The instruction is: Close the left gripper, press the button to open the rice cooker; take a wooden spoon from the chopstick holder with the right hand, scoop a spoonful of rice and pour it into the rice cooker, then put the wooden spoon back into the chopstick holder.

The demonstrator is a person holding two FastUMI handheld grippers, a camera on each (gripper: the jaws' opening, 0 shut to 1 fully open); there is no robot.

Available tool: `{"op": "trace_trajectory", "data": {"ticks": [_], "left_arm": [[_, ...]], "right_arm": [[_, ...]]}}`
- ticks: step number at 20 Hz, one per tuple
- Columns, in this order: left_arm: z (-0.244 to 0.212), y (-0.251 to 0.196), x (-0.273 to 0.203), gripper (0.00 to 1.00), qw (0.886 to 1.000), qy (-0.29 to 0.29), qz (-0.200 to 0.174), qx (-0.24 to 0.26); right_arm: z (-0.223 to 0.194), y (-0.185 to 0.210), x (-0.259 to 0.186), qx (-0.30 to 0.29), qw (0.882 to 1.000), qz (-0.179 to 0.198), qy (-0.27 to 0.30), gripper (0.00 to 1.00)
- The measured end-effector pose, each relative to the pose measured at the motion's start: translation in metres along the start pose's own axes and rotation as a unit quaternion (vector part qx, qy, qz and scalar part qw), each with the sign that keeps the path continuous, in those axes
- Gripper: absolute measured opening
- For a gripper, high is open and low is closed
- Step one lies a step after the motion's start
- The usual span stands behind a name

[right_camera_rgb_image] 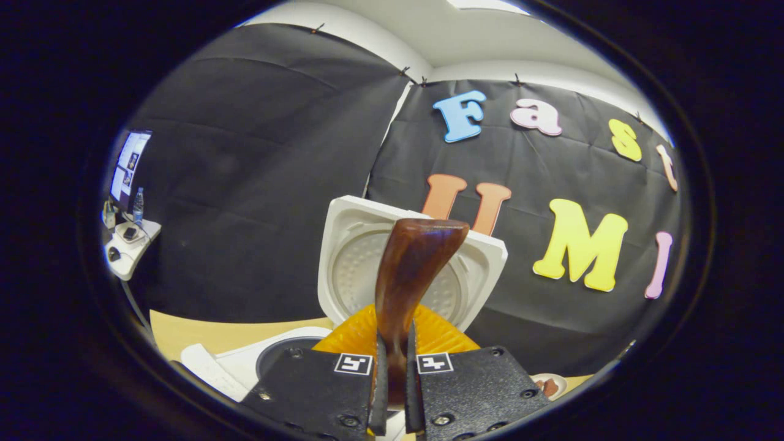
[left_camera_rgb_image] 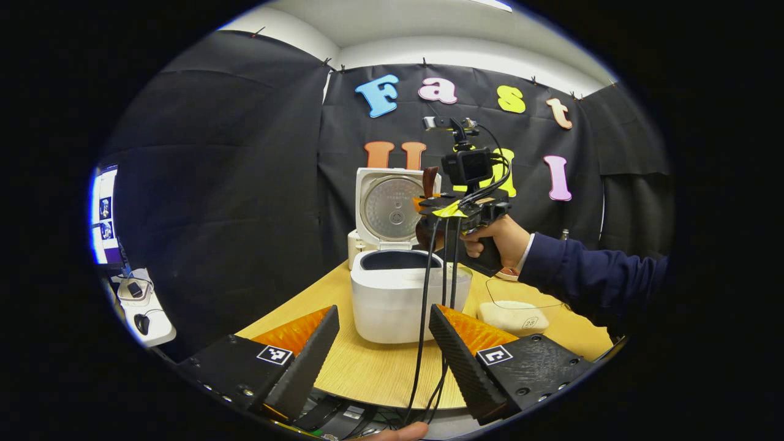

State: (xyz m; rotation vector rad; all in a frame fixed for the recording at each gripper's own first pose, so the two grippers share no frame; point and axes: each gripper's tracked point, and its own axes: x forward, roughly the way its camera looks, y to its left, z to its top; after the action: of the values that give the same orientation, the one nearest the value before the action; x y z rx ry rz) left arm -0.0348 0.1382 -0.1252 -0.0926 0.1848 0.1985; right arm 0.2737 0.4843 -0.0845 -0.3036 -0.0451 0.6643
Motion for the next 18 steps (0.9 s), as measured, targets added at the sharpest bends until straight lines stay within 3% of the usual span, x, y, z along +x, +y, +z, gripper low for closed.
{"op": "trace_trajectory", "data": {"ticks": [8,18], "left_arm": [[0.017,-0.025,0.008,0.94,1.0,-0.014,-0.005,0.001],[0.047,-0.077,0.028,0.94,0.999,-0.032,-0.034,0.012]], "right_arm": [[0.018,-0.07,-0.06,0.041,0.999,-0.025,-0.02,0.14],[0.014,-0.195,-0.153,0.116,0.987,-0.111,-0.014,0.15]]}}
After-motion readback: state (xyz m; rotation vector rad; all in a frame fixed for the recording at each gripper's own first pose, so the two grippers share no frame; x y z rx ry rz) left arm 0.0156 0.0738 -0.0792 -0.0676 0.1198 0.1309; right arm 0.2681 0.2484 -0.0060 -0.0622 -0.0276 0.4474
